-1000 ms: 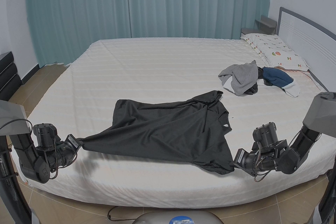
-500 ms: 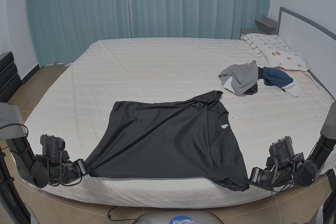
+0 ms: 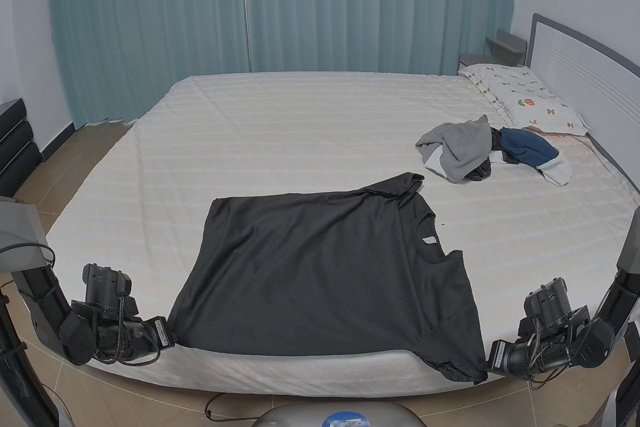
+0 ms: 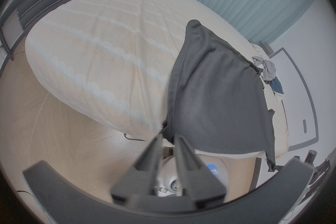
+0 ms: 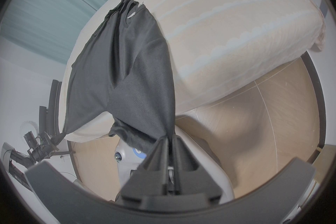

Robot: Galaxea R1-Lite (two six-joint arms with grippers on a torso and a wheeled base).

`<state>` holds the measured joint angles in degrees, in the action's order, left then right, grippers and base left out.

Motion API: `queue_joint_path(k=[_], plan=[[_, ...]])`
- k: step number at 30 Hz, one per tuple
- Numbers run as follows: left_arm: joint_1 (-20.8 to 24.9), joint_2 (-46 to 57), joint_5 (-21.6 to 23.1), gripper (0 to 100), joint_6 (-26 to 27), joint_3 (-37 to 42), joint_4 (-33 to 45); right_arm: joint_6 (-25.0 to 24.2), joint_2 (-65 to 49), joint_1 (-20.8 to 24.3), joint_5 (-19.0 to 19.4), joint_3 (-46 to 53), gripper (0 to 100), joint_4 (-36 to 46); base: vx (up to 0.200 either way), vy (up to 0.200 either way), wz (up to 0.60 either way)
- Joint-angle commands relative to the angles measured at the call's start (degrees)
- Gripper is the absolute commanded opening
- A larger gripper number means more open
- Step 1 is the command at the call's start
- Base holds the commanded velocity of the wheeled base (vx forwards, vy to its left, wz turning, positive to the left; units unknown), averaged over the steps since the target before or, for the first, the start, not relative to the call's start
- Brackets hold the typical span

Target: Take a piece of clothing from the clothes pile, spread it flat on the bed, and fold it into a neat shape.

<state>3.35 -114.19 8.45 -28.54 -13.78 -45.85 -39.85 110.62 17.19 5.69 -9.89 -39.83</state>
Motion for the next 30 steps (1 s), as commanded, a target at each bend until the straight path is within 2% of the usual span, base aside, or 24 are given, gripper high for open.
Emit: queue_joint_path(k=[1, 8, 15, 17, 22, 27, 30], plan=[[0.51, -0.24, -0.01, 100, -0.11, 0.06, -0.12, -0.05, 0.30, -1.10, 0.37, -0.92, 100, -0.87, 0.000, 0.000, 0.00], [0.34, 0.46, -0.10, 100, -0.73, -1.08, -0.73, -0.40, -4.09, -4.18, 1.07, -5.93, 100, -3.42, 0.000, 0.000, 0.00], [-0.28, 1.34, -0.45, 100, -4.16, -4.15, -1.35, -4.36, -4.01, -4.53, 6.44, -10.77, 100, -4.12, 0.000, 0.000, 0.00], [-0.28, 2.30, -0.71, 100, -7.32, -5.03, -1.44, -8.14, -4.01, -5.32, 7.75, -12.88, 100, -4.12, 0.000, 0.000, 0.00], [-1.42, 2.22, -0.45, 100, -8.73, -6.00, -1.35, -9.63, -3.92, -5.59, 10.83, -12.17, 100, -4.12, 0.000, 0.000, 0.00], [-1.95, 1.78, -0.10, 100, -9.96, -6.35, -1.35, -9.63, -5.15, -8.66, 11.18, -12.26, 100, -4.12, 0.000, 0.200, 0.00], [-2.03, 1.69, -0.10, 100, -9.96, -6.53, -1.44, -9.63, -4.80, -8.93, 11.18, -12.00, 100, -4.12, 0.000, 0.200, 0.00]])
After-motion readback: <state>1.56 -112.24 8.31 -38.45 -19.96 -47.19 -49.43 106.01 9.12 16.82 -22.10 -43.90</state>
